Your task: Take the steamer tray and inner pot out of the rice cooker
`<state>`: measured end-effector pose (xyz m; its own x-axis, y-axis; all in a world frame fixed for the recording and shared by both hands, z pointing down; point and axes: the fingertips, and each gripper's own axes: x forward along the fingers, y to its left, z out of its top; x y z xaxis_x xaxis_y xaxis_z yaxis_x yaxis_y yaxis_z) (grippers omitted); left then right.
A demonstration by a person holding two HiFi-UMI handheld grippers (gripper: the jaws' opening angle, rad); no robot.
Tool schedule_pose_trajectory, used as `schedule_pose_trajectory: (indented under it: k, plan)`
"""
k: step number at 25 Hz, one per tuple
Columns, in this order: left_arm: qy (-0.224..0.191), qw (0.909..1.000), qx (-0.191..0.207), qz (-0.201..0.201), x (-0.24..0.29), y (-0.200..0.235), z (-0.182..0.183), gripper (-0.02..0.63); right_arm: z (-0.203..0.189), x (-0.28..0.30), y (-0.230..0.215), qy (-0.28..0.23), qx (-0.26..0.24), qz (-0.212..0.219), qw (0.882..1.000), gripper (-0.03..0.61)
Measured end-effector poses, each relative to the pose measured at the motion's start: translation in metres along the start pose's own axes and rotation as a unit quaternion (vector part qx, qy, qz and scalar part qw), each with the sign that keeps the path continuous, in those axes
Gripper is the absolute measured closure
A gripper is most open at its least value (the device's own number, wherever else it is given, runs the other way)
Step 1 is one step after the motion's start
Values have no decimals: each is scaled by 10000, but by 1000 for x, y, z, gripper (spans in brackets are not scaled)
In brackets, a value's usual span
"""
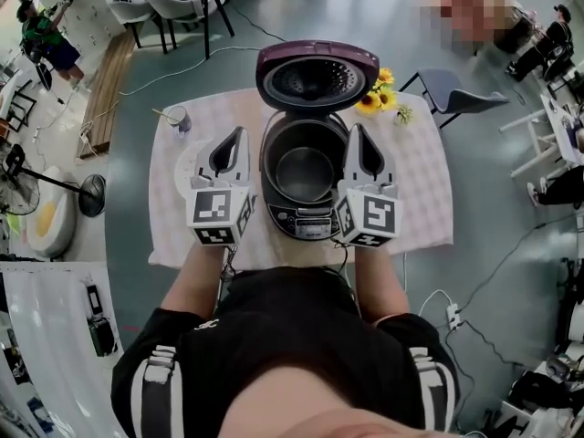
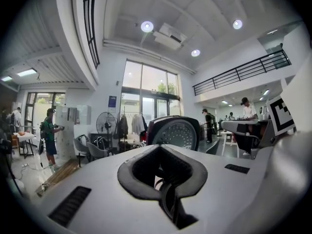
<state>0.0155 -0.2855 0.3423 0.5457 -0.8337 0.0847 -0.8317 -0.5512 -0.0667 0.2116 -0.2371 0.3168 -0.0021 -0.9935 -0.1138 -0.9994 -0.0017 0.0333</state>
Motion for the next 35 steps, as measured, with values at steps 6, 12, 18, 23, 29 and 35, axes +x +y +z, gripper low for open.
schedule_pose_trajectory:
  k: [6,12,18,23,29,35]
  plan:
    - [128,9996,-231,120,12,-23,0,609,-7,1,-27,202,39,176,9996,578]
    - [196,9997,-96,147,21,-26,-2,609,-11,6,-34,198,33,345,9992,578]
    - [62,9998,-86,148,21,-25,3,609,-10,12,-29,188,-23,522,9985,578]
    - [47,9999,-86,138,21,-22,4,607,-6,11,-33,57,15,504,9987,578]
    - [-69,9998,167,-48,20,-28,10,418,-8,11,-13,84,474,1253,9909,375]
    - [86,9997,-2,-235,23,-23,5,287,-13,14,-27,145,1691,1330,9765,263]
